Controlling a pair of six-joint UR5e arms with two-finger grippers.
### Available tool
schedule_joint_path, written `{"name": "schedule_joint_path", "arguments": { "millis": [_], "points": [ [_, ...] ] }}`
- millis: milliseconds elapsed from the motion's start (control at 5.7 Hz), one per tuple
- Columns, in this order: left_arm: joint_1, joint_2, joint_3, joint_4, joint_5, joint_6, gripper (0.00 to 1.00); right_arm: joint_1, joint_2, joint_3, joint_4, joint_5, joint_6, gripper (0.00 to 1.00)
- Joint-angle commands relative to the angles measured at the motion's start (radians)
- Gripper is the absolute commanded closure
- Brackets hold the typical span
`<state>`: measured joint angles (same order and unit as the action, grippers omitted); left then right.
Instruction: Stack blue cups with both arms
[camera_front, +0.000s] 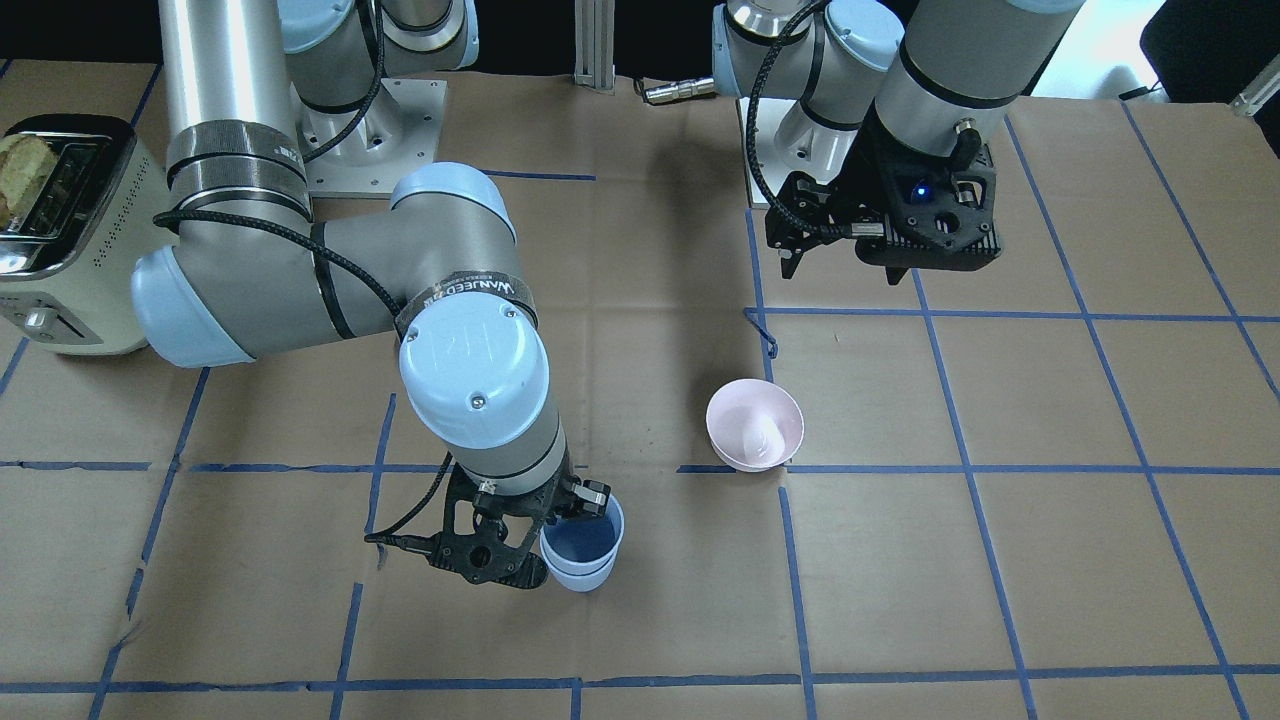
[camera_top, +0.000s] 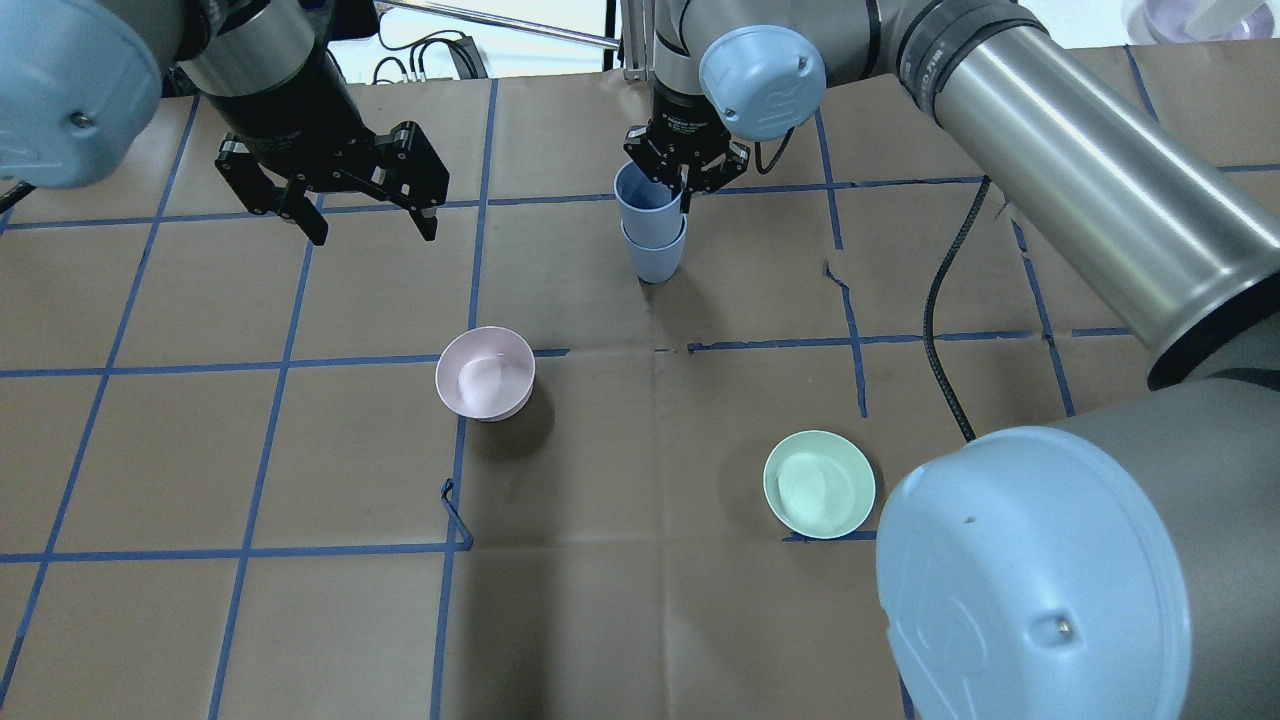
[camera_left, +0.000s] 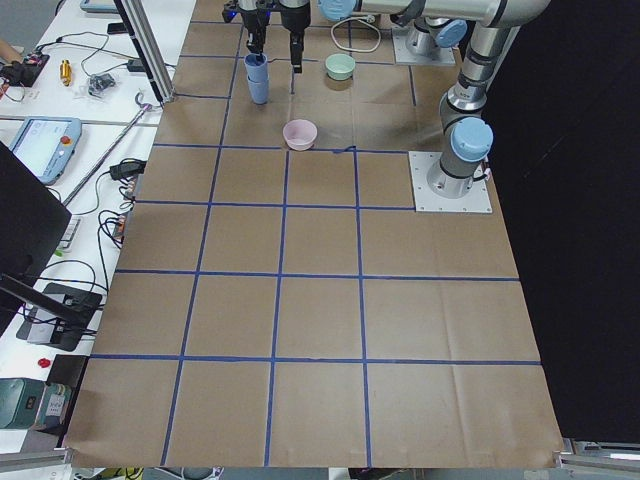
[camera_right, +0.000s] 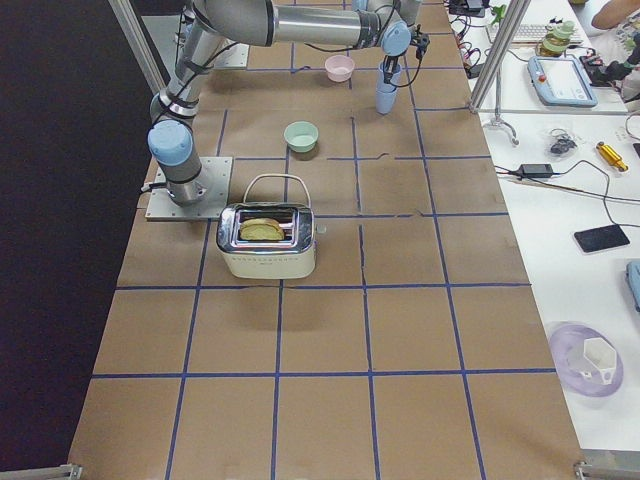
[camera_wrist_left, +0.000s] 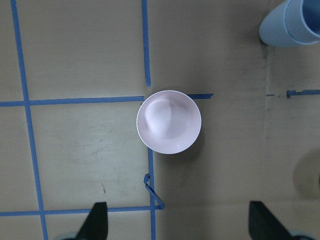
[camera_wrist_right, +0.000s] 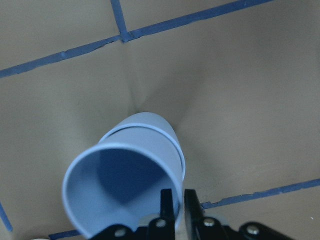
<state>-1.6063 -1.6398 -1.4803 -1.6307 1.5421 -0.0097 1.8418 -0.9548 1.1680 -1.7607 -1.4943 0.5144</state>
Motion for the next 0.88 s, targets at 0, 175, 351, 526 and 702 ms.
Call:
{"name": "schedule_joint_path", "arguments": {
  "millis": [0, 175, 351, 526, 702],
  "points": [
    [-0.001, 0.0, 0.0, 0.0, 0.001, -0.001, 0.01, 0.002, -0.007, -0.013, -0.017, 0.002, -0.004, 0.0],
    [-0.001, 0.0, 0.0, 0.0, 0.0, -0.001, 0.01, -0.019, -0.042, -0.051, 0.007, -0.001, -0.019, 0.0],
    [-0.001, 0.0, 0.0, 0.0, 0.0, -0.001, 0.01, -0.045, -0.108, -0.045, 0.071, -0.015, -0.072, 0.0],
    [0.0, 0.0, 0.0, 0.0, 0.0, -0.001, 0.01, -0.109, -0.184, -0.024, 0.193, -0.018, -0.215, 0.0],
    [0.0, 0.0, 0.002, 0.002, 0.0, -0.001, 0.01, -0.189, -0.29, 0.052, 0.283, -0.036, -0.35, 0.0]
  ]
}}
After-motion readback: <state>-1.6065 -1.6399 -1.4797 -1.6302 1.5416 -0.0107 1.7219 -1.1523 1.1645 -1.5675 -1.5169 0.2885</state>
